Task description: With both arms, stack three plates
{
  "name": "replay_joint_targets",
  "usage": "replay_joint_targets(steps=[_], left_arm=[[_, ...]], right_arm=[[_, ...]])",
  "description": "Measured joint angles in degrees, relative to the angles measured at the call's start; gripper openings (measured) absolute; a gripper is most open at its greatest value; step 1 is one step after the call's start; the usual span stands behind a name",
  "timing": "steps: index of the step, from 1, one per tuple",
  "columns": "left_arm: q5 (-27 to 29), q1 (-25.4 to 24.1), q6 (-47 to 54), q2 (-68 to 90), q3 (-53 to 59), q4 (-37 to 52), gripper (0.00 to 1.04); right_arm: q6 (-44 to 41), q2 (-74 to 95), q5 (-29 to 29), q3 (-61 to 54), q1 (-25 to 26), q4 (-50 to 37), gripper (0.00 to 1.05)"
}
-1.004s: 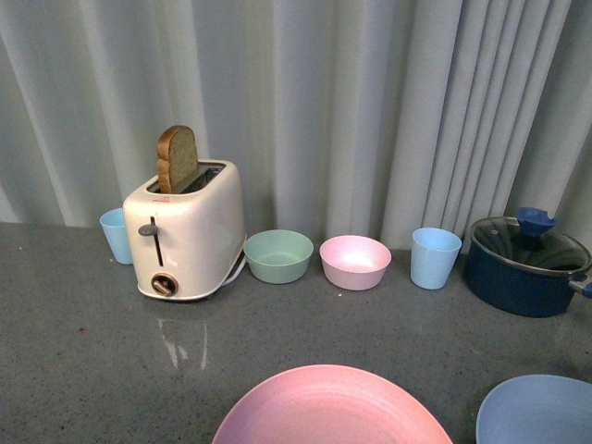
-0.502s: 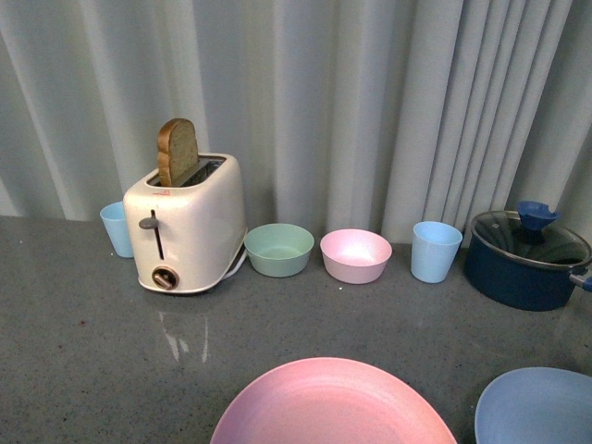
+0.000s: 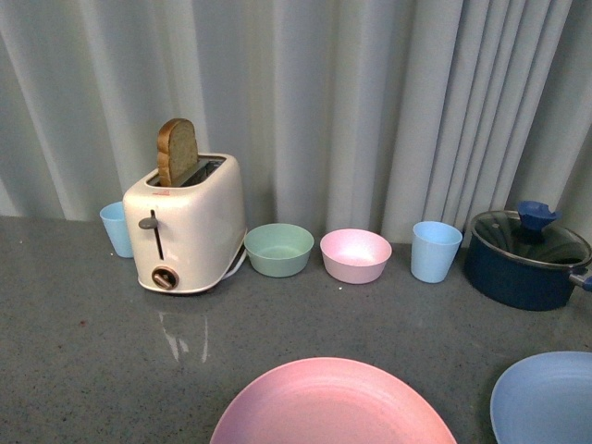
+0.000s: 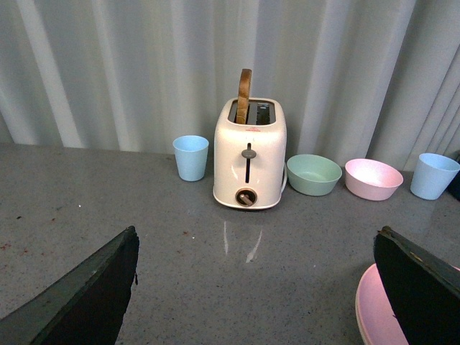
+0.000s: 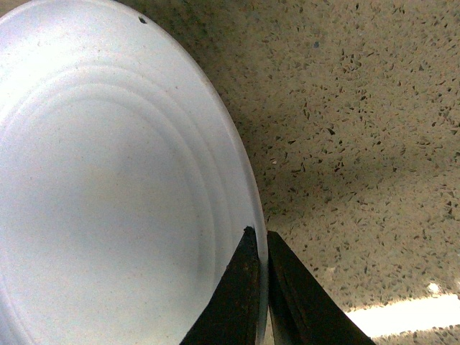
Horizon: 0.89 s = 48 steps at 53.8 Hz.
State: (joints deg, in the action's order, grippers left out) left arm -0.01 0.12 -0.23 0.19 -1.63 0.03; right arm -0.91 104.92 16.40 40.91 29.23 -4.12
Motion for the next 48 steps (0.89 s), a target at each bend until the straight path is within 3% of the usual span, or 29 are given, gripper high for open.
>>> replay_joint_targets(steps=[8,16,21,28,35,48], left_arm=[[0.0,0.0,0.0,0.0,0.0,0.0,0.98],[0.0,0.0,0.0,0.0,0.0,0.0,0.98],[0.0,0.0,0.0,0.0,0.0,0.0,0.98],[0.0,0.0,0.0,0.0,0.0,0.0,0.98],[0.0,0.0,0.0,0.0,0.0,0.0,0.98],[0.0,0.0,0.0,0.0,0.0,0.0,0.98]], right_arm=[[-1.7,-8.5,4.0,-3.0,-0.2,0.0,0.03],[-0.3,-17.2,8.9,-5.9,-4.7,-1.7,0.03],[1.6,-20.5,9.4,-7.1,-9.4,-3.5,0.03],[6.3,-19.6,6.6,-8.5,-20.6,-8.2,0.03],[9.4,-15.3,4.9,-8.5,-28.6,-12.0,0.03],[13.5,-8.8,3.2,-7.6,-36.8,-14.9,0.03]])
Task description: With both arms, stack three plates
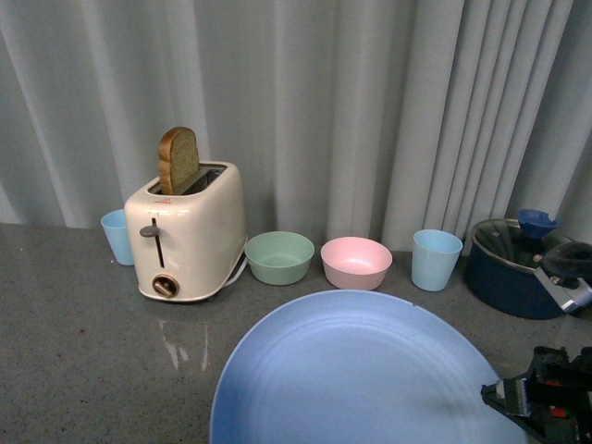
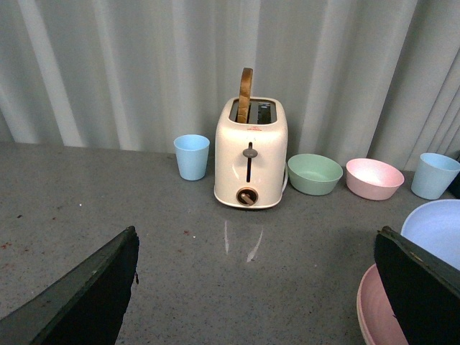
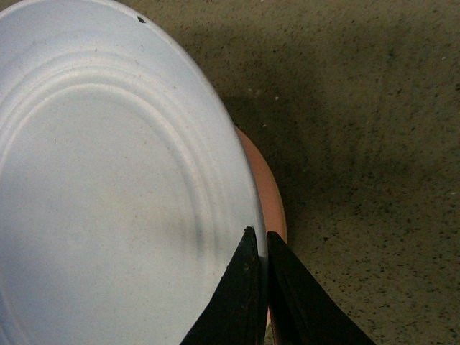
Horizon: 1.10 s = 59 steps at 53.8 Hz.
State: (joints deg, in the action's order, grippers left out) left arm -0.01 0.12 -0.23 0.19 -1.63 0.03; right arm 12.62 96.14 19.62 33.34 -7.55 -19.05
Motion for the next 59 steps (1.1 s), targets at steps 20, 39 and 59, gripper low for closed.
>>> replay_joint_targets(steps=[20,39,59], left_arm=[[0.0,0.0,0.0,0.0,0.0,0.0,0.98],[0.0,0.0,0.0,0.0,0.0,0.0,0.98],[0.0,0.0,0.0,0.0,0.0,0.0,0.98]], right_arm=[[0.6,2.6,0.2,0.2,-0.2,-0.3,0.03],[0.2,6.4,-0.3,1.1,-0.2,-0.6,0.03],[0.1,7.3,0.7,1.9,-1.3,-2.5,0.38]])
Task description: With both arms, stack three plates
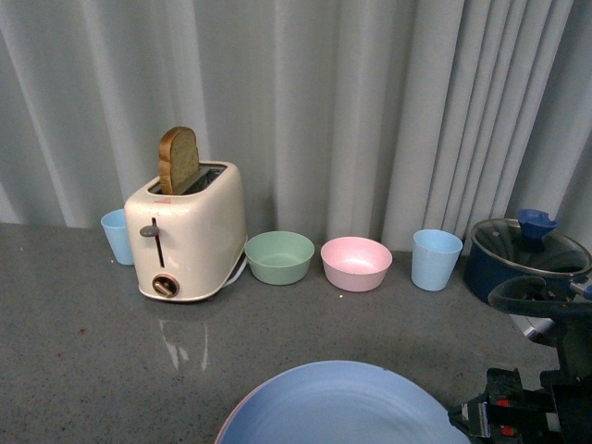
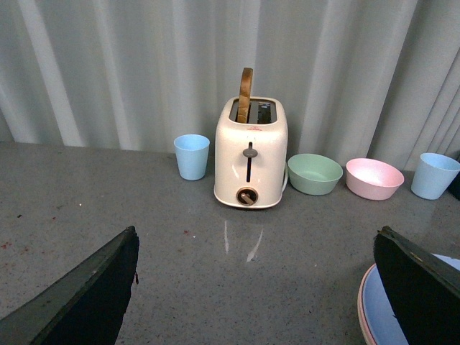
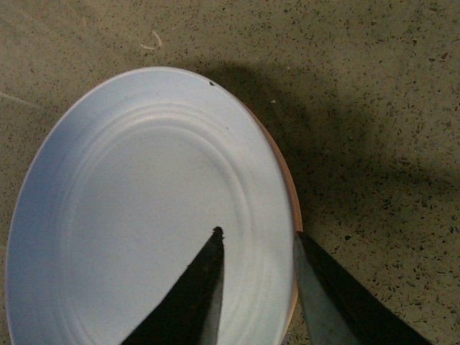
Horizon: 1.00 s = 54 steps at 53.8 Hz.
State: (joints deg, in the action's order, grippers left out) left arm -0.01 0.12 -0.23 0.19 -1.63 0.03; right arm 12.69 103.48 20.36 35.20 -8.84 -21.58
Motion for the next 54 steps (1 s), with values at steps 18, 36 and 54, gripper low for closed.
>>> replay_joint_targets(steps=[18,36,54], left_arm=[[0.0,0.0,0.0,0.0,0.0,0.0,0.98],[0.2,0.0,0.0,-0.1,0.0,0.0,0.98],[0.1,0.0,0.0,-0.1,0.0,0.0,0.98]], right_arm=[[1.0,-13.9,-6.0,-5.1,3.0,0.1,0.91],[-9.8,-12.6,-25.2,-21.2,3.6,-45.5,0.67],[-12.6,-37.2,-20.7,-29.4,8.6,-37.3,0.03]])
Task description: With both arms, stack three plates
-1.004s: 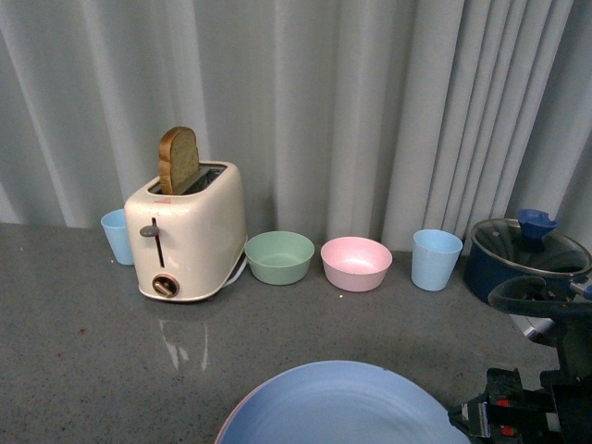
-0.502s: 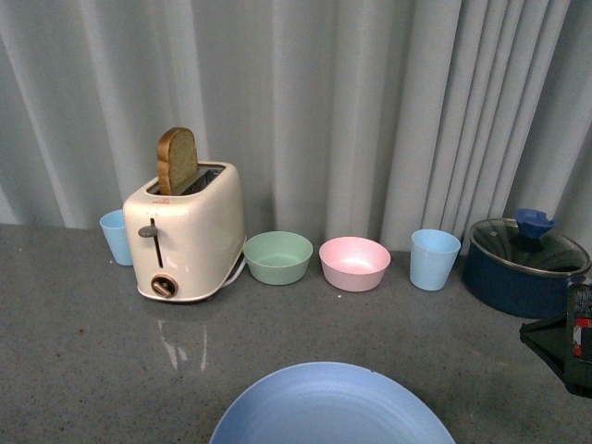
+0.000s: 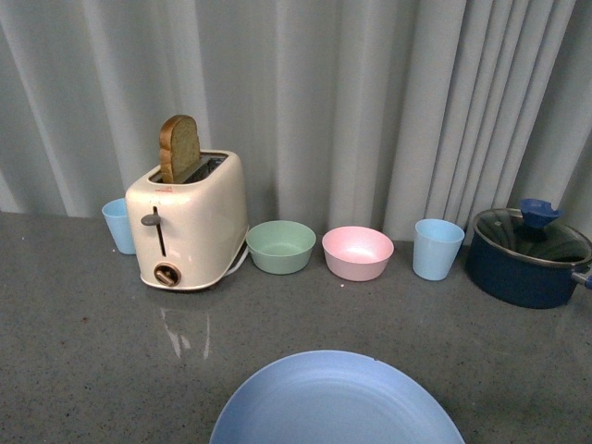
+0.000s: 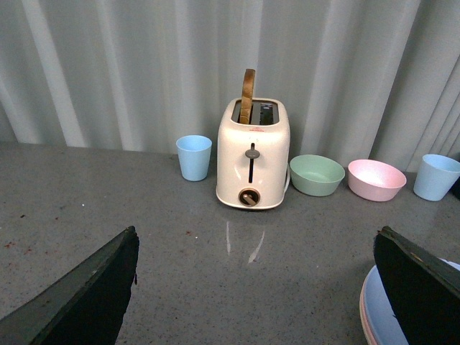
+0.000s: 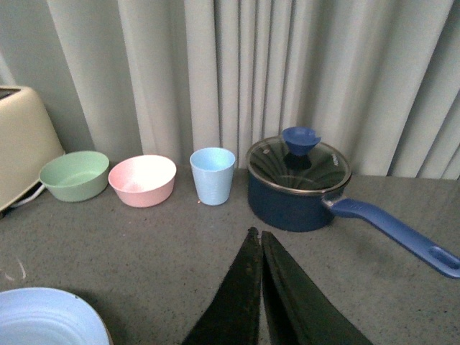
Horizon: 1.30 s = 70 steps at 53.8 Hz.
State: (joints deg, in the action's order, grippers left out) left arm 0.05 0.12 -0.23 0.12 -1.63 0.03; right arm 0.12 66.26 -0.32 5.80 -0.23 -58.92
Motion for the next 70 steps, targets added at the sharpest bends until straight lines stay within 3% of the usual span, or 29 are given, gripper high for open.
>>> replay_joint_targets(steps=[39,70], left_arm=[[0.0,0.0,0.0,0.0,0.0,0.0,0.98],[0.0,0.0,0.0,0.0,0.0,0.0,0.98]], right_arm=[[0.0,-33.0,0.2,-5.5,0.1,26.3,0.03],[0.0,-48.9,0.2,-5.5,0.1,41.4,0.03]])
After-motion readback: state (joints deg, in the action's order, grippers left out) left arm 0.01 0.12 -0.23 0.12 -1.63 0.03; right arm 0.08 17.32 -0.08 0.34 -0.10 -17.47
